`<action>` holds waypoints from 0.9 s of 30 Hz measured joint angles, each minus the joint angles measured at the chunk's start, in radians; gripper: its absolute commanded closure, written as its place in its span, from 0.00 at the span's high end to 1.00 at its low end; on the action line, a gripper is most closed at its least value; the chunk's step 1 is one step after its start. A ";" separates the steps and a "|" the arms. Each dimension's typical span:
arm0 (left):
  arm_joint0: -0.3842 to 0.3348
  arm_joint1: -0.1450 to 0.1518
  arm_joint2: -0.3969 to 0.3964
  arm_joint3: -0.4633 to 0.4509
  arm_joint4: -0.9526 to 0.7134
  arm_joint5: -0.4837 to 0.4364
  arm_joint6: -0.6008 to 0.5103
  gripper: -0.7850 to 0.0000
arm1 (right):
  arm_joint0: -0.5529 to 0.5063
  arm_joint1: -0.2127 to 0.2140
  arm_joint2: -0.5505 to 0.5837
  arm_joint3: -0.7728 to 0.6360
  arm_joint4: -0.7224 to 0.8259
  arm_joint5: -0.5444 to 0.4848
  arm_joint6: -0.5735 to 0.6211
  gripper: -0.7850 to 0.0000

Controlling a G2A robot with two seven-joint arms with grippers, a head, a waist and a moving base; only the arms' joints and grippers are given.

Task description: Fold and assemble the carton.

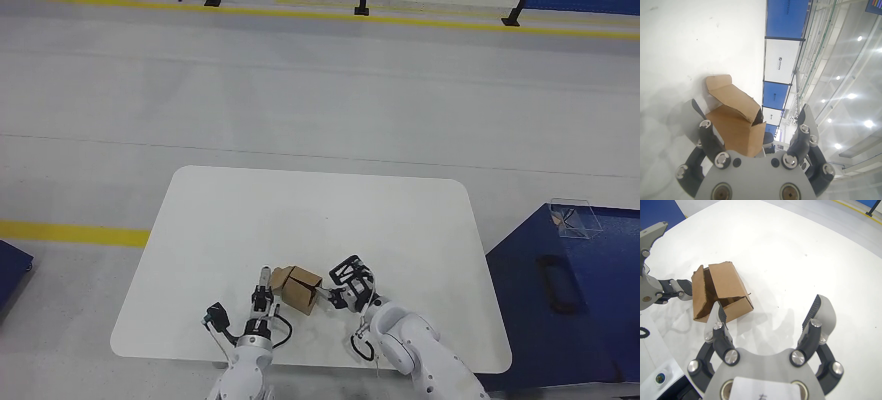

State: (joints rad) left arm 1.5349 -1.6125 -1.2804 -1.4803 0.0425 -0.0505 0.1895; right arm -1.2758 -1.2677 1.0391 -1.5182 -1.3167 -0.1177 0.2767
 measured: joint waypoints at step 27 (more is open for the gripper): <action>-0.124 -0.004 -0.005 0.179 -0.048 -0.088 0.048 1.00 | -0.017 -0.004 0.011 -0.001 -0.034 -0.015 0.012 1.00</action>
State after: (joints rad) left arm 1.4106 -1.6170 -1.2858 -1.3017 -0.0059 -0.1388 0.2371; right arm -1.2925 -1.2718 1.0502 -1.5191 -1.3509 -0.1328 0.2884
